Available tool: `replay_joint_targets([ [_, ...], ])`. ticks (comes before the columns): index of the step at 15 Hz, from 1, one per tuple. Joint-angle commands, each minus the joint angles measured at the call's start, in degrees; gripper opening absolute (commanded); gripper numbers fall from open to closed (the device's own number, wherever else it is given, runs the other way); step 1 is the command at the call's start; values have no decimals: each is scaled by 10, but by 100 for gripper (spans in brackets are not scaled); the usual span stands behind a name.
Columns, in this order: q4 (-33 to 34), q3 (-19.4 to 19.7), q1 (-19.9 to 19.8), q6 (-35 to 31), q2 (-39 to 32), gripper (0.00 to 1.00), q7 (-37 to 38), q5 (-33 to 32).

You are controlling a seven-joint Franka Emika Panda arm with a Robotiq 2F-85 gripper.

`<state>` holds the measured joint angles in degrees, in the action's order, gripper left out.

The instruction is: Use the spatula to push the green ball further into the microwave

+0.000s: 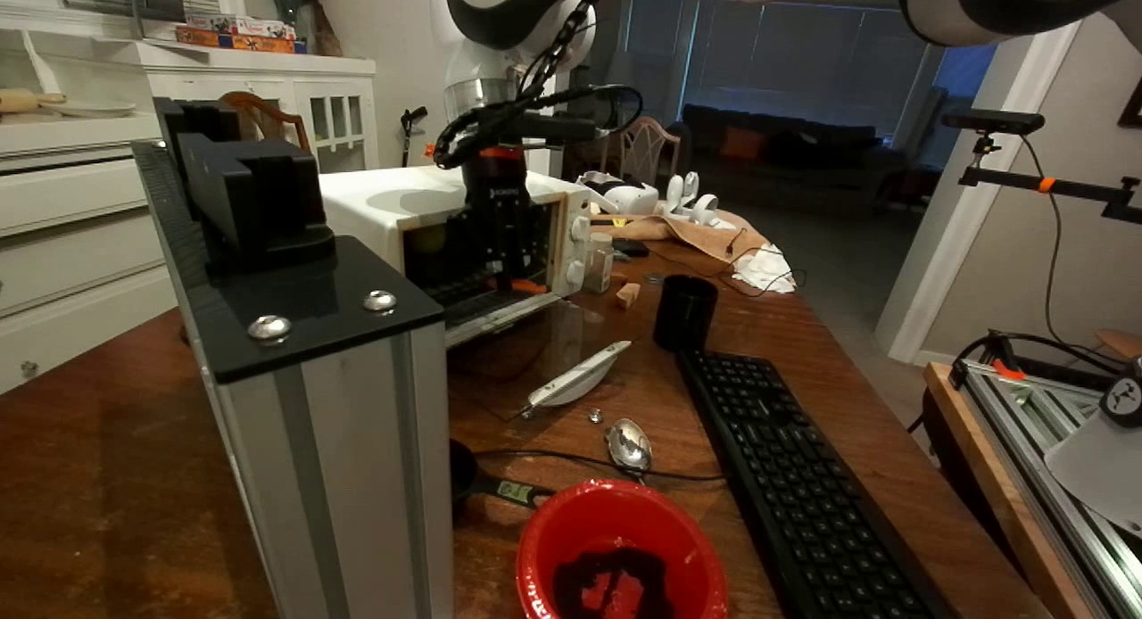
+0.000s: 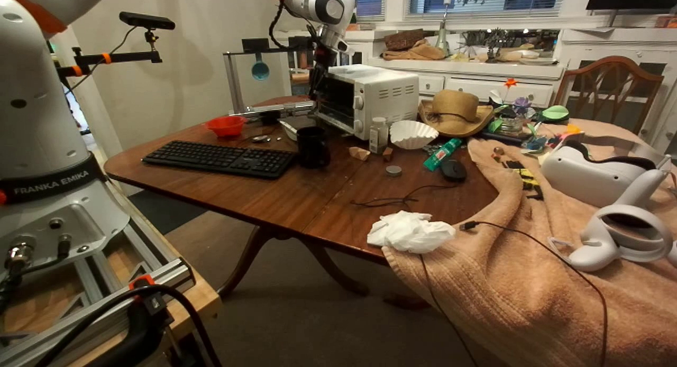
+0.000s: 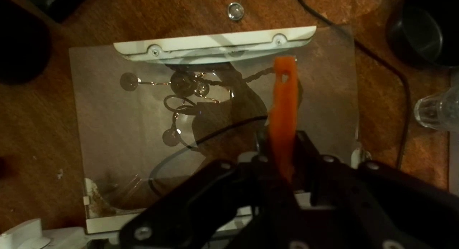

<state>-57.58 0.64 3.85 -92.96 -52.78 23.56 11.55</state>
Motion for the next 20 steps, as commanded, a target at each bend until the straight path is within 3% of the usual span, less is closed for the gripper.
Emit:
replay_joint_targets([
  [1, -99, 3, 10, -47, 49, 5, -7, -12],
  [11, -266, 2, 17, -166, 128, 5, -12, -21],
  [20, -365, -3, 22, -226, 182, 5, -24, -20],
])
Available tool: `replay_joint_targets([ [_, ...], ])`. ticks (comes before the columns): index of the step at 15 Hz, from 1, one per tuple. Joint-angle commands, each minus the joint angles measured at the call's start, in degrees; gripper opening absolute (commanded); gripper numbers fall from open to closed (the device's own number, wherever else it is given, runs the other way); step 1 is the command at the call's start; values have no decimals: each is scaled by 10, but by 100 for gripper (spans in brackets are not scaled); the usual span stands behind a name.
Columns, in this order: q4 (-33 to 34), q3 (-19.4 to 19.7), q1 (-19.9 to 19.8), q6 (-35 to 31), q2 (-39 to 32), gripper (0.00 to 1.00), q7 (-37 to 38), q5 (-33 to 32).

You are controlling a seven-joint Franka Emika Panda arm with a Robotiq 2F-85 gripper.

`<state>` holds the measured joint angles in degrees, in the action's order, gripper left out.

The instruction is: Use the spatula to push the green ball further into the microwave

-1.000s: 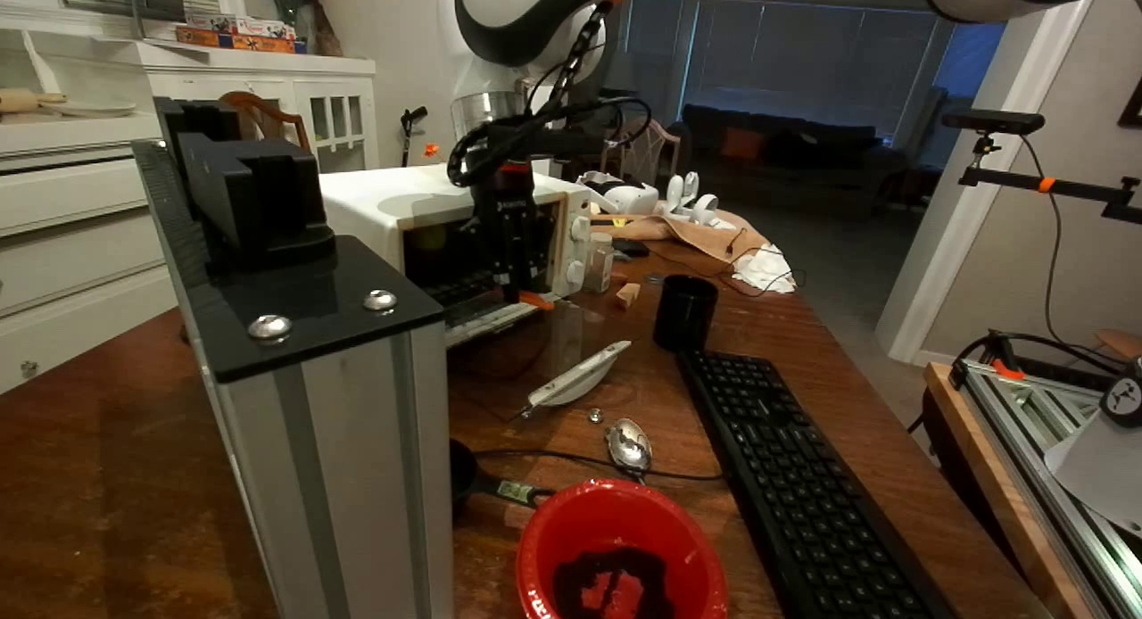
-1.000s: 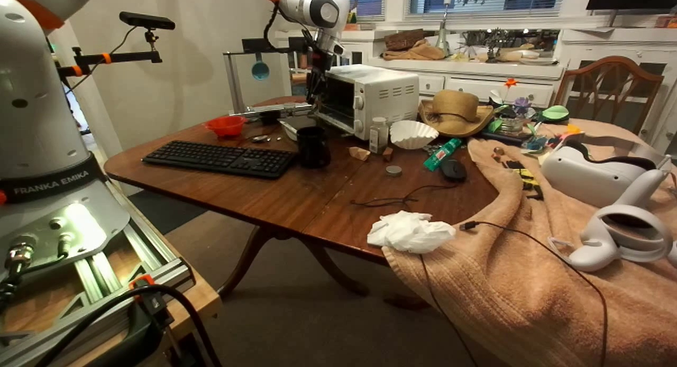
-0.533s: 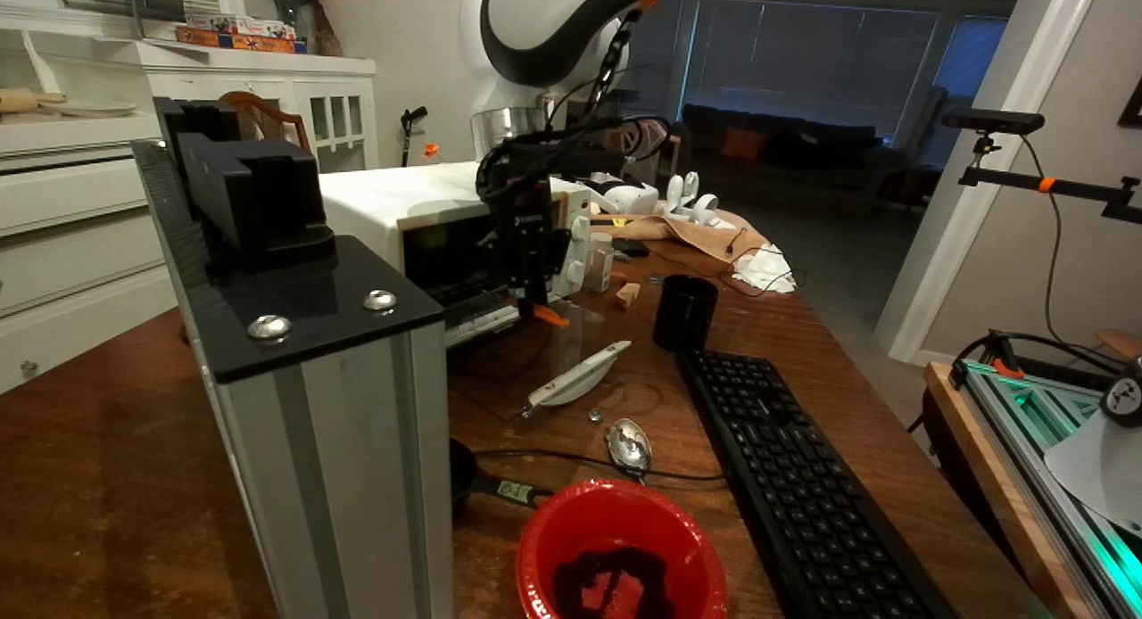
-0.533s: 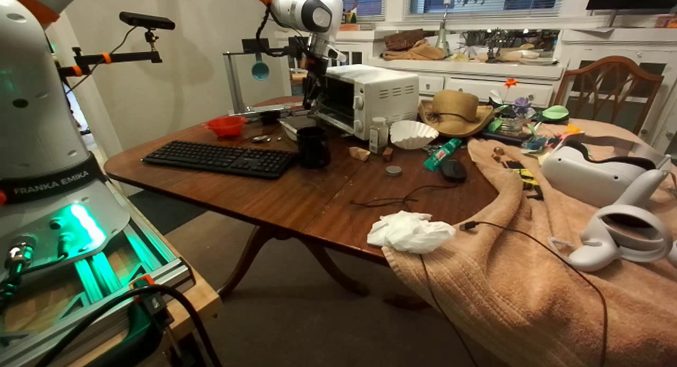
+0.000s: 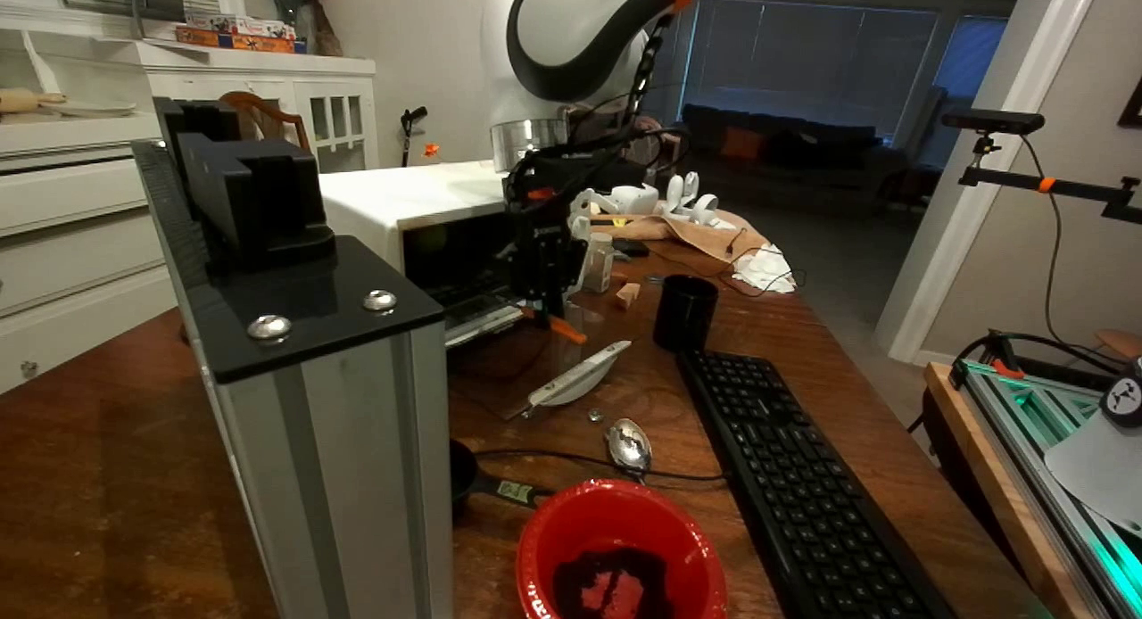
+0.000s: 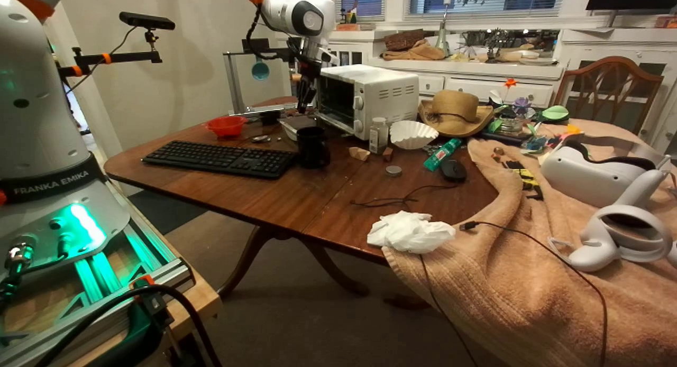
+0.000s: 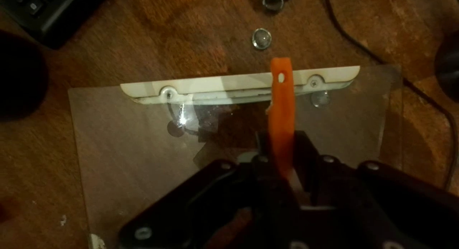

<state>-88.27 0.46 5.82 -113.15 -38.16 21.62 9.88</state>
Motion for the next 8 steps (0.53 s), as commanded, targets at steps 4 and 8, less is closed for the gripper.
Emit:
replay_joint_targets([
  [4, -95, -3, 1, -23, 69, 5, -2, 3],
  [8, -132, -6, -1, -14, 107, 5, -4, 7],
])
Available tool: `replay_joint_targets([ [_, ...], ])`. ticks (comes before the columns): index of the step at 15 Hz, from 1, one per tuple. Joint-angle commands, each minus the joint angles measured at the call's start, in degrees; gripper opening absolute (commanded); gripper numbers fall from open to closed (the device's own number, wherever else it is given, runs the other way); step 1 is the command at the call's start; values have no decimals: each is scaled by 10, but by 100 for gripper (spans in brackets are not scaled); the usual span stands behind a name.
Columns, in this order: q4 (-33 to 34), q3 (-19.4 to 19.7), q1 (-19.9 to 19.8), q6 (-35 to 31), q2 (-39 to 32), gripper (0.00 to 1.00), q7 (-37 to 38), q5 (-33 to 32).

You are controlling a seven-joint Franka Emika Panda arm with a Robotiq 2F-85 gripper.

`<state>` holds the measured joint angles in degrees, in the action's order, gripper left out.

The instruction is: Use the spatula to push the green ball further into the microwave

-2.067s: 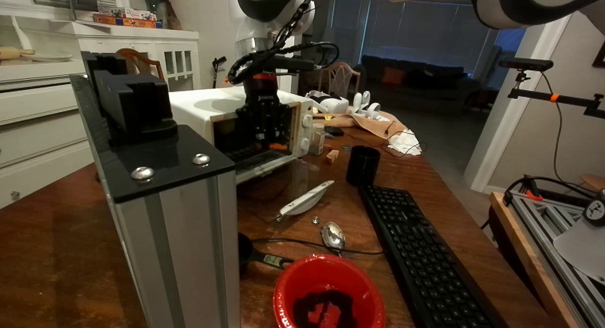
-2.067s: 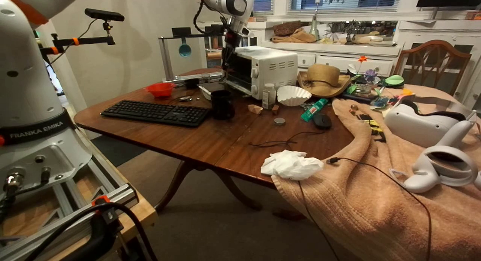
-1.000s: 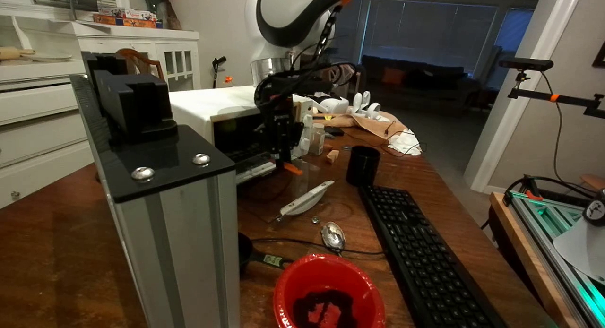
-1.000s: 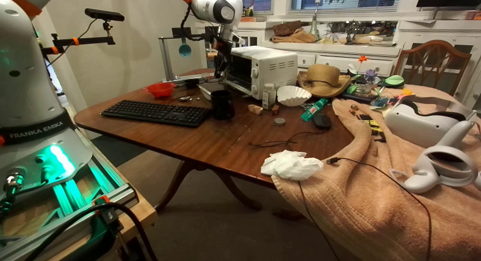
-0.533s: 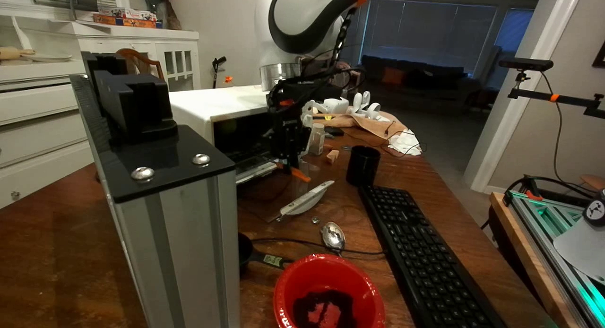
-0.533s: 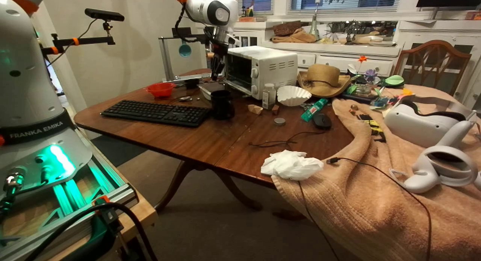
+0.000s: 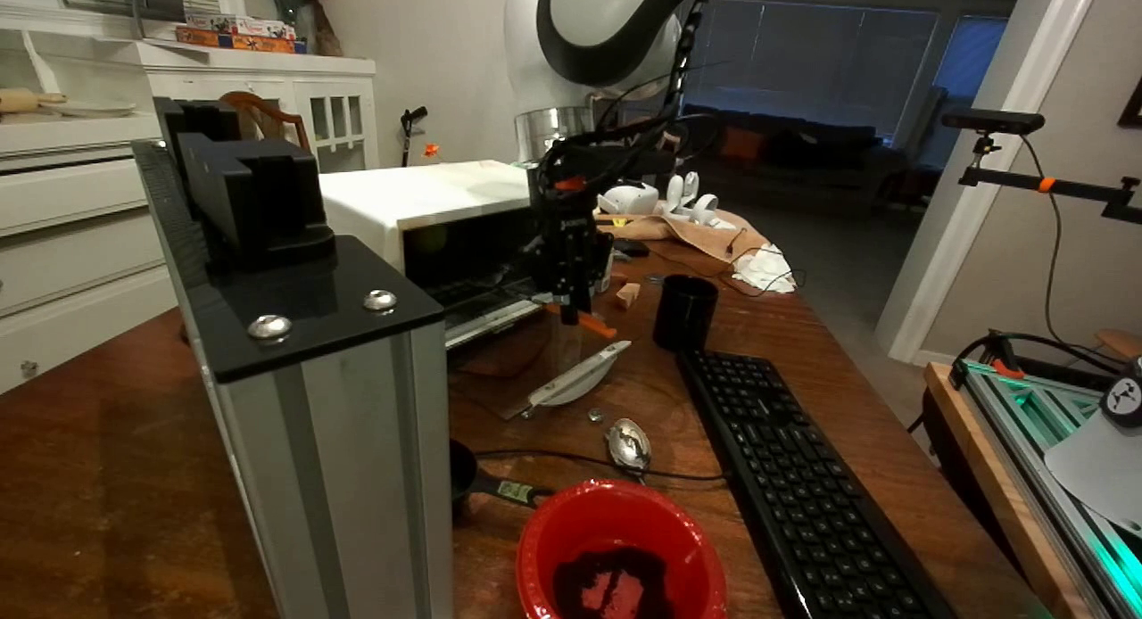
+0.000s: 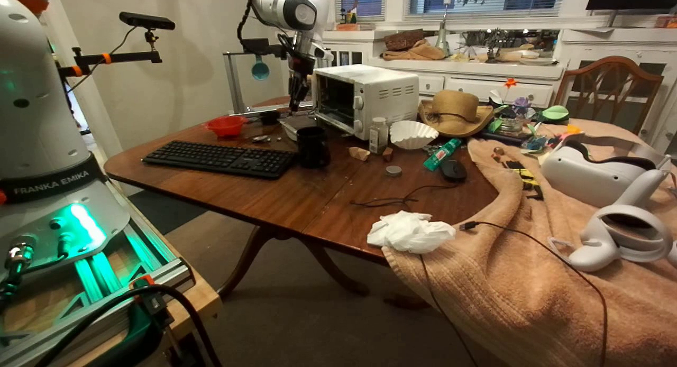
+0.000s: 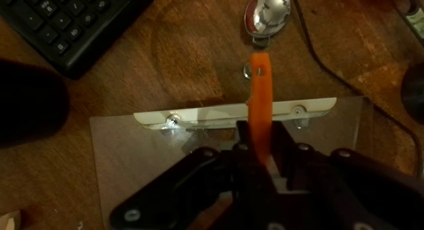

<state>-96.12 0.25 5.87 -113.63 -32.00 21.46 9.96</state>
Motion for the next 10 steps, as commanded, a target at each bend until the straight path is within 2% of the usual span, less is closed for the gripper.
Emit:
replay_joint_targets([
  [1, -63, -6, -4, -5, 56, 5, -6, 9],
  [10, -155, -8, -20, 43, 135, 5, -29, 24],
])
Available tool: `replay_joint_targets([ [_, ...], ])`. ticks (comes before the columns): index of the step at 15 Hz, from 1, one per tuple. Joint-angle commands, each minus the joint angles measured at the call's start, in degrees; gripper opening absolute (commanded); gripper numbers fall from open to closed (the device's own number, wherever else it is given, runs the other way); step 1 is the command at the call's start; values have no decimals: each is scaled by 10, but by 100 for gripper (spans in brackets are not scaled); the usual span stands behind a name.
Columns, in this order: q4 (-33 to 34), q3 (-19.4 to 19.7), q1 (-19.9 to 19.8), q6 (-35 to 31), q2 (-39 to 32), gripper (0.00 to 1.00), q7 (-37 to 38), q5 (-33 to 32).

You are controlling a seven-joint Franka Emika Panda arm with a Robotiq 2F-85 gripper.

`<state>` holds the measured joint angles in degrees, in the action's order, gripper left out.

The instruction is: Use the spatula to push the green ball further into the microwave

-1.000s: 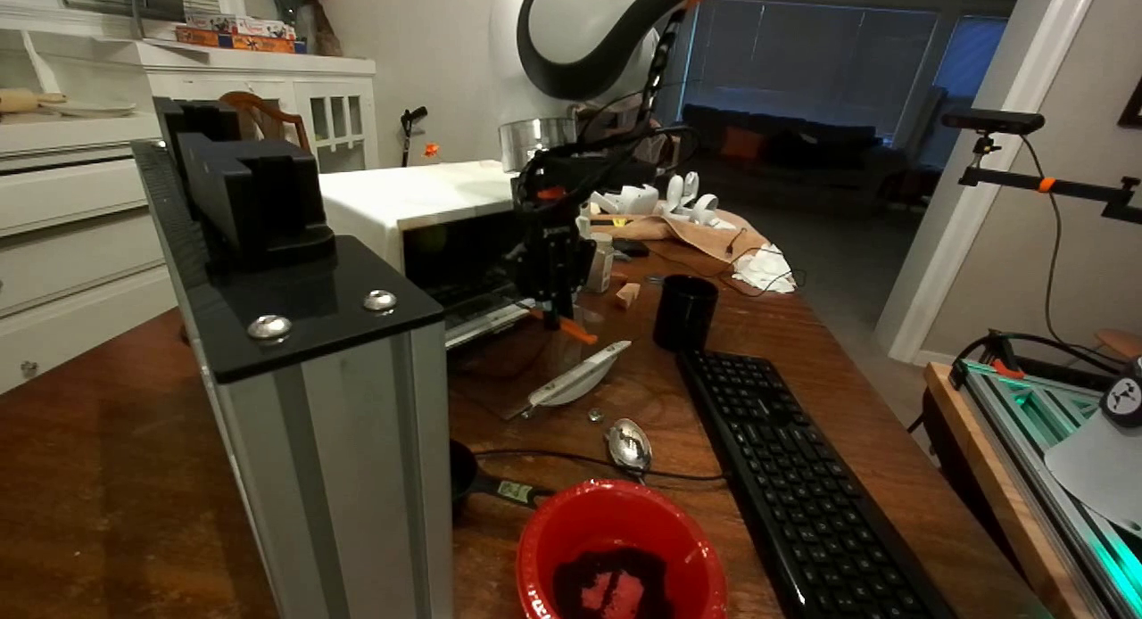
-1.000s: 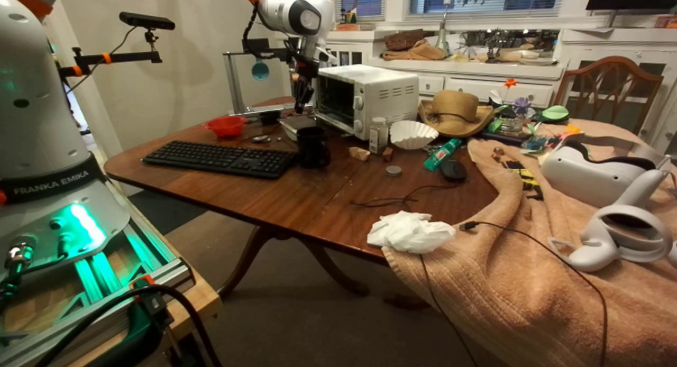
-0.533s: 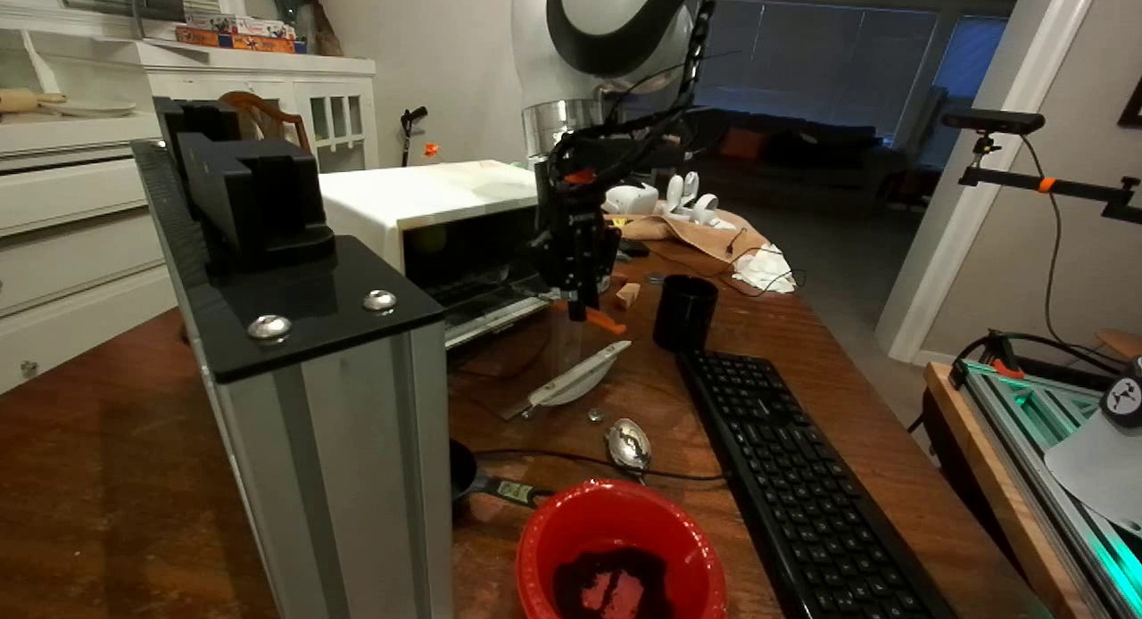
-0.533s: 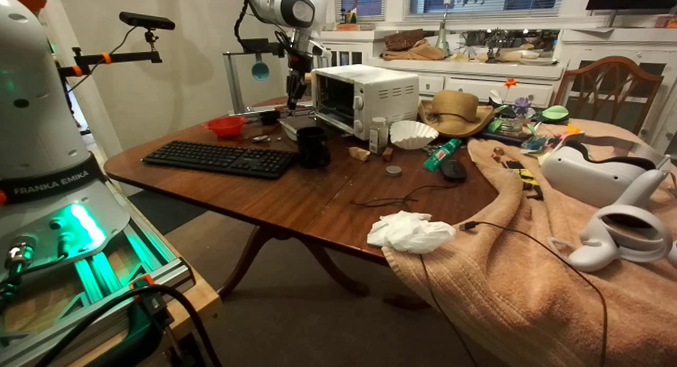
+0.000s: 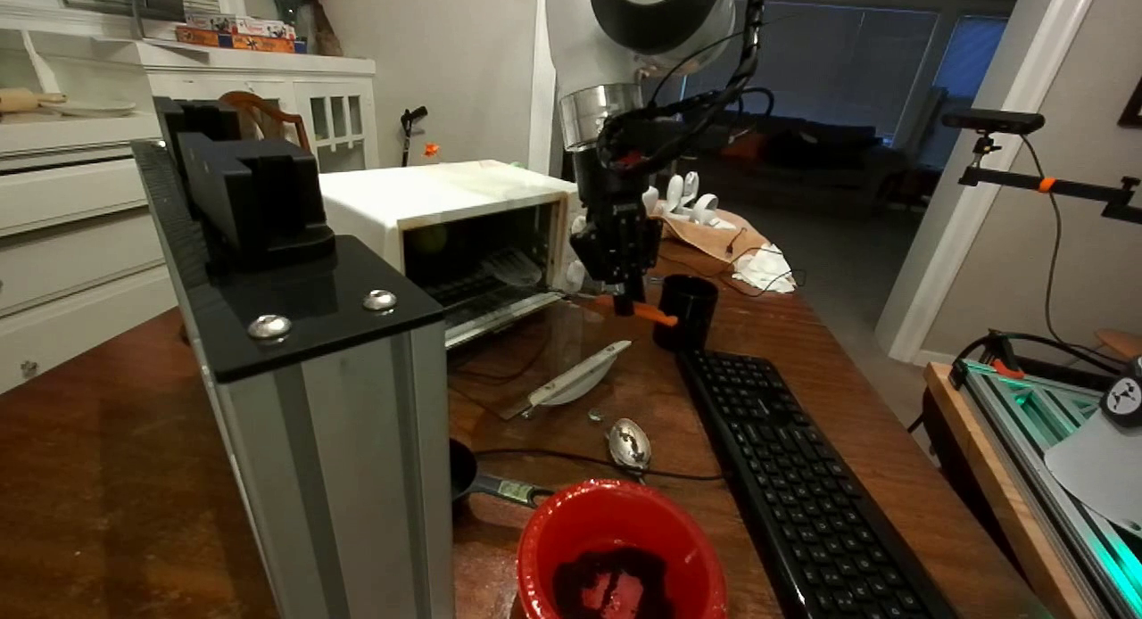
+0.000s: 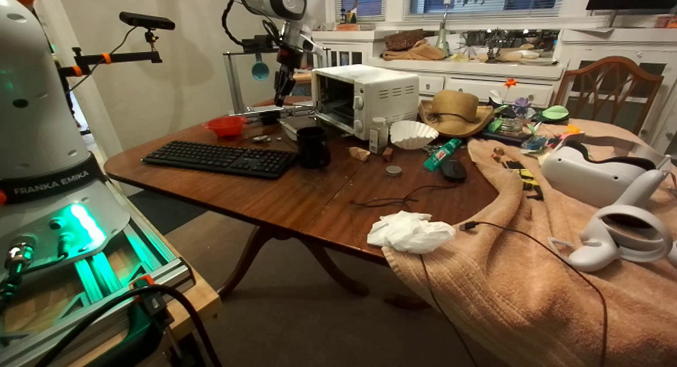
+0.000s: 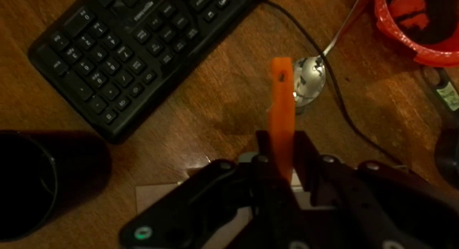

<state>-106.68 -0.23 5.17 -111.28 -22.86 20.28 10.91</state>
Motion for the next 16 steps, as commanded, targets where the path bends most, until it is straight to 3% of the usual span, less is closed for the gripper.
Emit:
replay_joint_targets([
  [1, -59, -3, -16, 33, 54, 5, -23, 17],
  [11, -145, 8, -43, 128, 149, 5, -53, 31],
  [16, -160, 33, -80, 202, 172, 5, -90, 71],
])
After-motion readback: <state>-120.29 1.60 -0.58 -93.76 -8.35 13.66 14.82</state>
